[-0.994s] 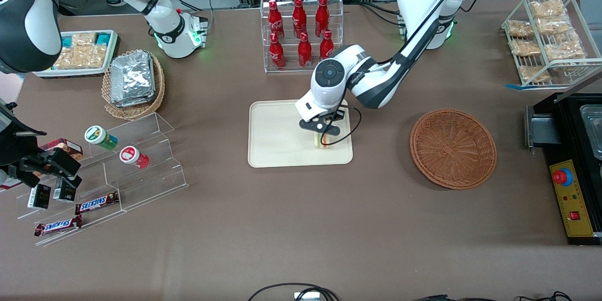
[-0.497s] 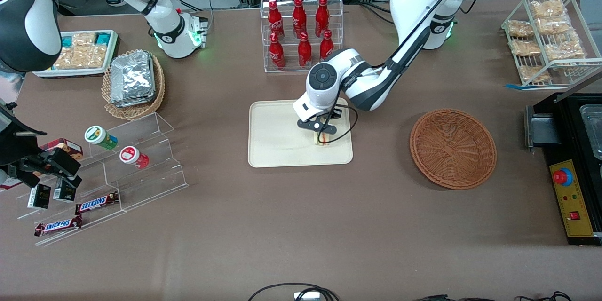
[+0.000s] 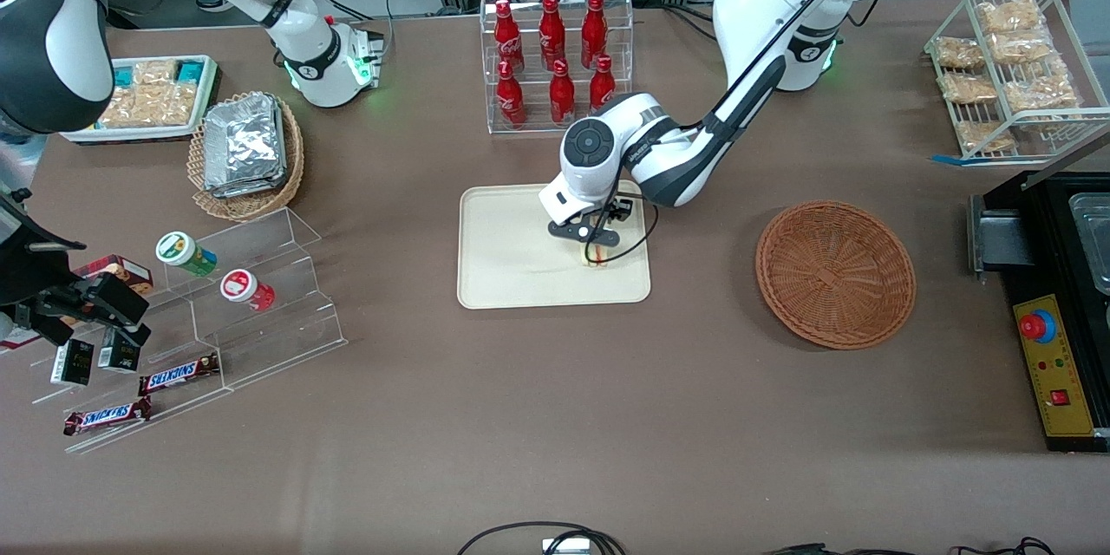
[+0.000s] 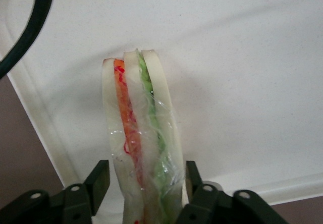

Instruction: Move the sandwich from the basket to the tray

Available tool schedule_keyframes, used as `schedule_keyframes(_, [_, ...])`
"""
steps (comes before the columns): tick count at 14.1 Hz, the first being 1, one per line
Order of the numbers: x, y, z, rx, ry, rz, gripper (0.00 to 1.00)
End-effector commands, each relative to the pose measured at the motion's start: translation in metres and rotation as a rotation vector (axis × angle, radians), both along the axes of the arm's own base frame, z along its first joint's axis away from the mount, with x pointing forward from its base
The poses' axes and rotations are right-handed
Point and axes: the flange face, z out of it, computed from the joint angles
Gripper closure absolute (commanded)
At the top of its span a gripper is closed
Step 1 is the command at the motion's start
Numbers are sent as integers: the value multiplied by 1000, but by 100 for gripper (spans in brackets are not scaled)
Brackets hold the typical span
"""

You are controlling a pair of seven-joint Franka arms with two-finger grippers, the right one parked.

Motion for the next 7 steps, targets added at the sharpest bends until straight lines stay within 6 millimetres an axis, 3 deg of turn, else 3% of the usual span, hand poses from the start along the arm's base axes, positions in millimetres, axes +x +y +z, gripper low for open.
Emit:
schedule_keyframes(1, [11,0,16,9,-25,33,1])
schedule_keyframes(4, [46,18,45,34,-29,135,1])
schedule_keyframes(7, [100,39,95,0,-49,262,1])
